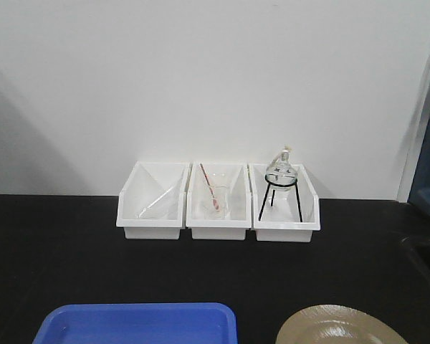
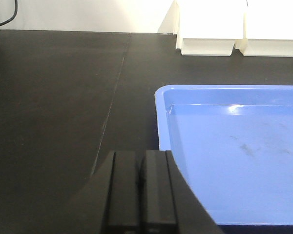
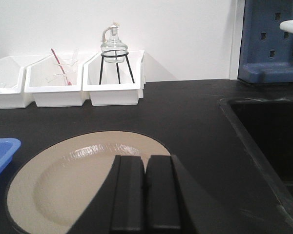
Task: Place disk in tray to left cabinet
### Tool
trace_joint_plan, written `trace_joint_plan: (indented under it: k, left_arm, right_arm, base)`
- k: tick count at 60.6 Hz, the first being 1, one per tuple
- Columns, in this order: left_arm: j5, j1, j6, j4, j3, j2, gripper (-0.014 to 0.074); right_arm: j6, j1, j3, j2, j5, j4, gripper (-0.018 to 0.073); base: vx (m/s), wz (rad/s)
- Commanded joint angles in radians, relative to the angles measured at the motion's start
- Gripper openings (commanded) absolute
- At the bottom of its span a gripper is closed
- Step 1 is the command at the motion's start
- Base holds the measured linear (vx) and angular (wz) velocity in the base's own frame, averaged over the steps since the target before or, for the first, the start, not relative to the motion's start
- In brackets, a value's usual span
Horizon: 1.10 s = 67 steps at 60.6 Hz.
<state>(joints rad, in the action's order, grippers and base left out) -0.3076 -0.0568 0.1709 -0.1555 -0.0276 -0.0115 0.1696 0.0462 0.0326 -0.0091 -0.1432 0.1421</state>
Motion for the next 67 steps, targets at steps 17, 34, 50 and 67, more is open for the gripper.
trace_joint_plan:
  k: [17, 34, 50, 67]
  left_arm:
    - [0.076, 0.005, -0.009, -0.005, -0.016, -0.015, -0.0007]
    - [0.159, 0.005, 0.024, -0.013, -0.016, -0.015, -0.0007]
    - [0.208, 0.005, 0.024, -0.013, -0.015, -0.015, -0.0007]
    - [0.36, 0.005, 0.023, -0.013, -0.012, -0.015, -0.0007]
  right_arm:
    - [-0.003, -0.004, 0.018, -0.012, 0.08, 0.012, -0.0006]
    - [-0.003, -0.004, 0.018, -0.012, 0.08, 0.012, -0.0006]
    - [-0.003, -0.004, 0.018, -0.012, 0.083, 0.012, -0.0006]
    - [0.003, -0.004, 0.018, -0.012, 0.124, 0.008, -0.0006]
  base:
    - [0.0, 0.0]
    - [0.0, 0.0]
    - [0.0, 0.0]
    - [0.0, 0.0]
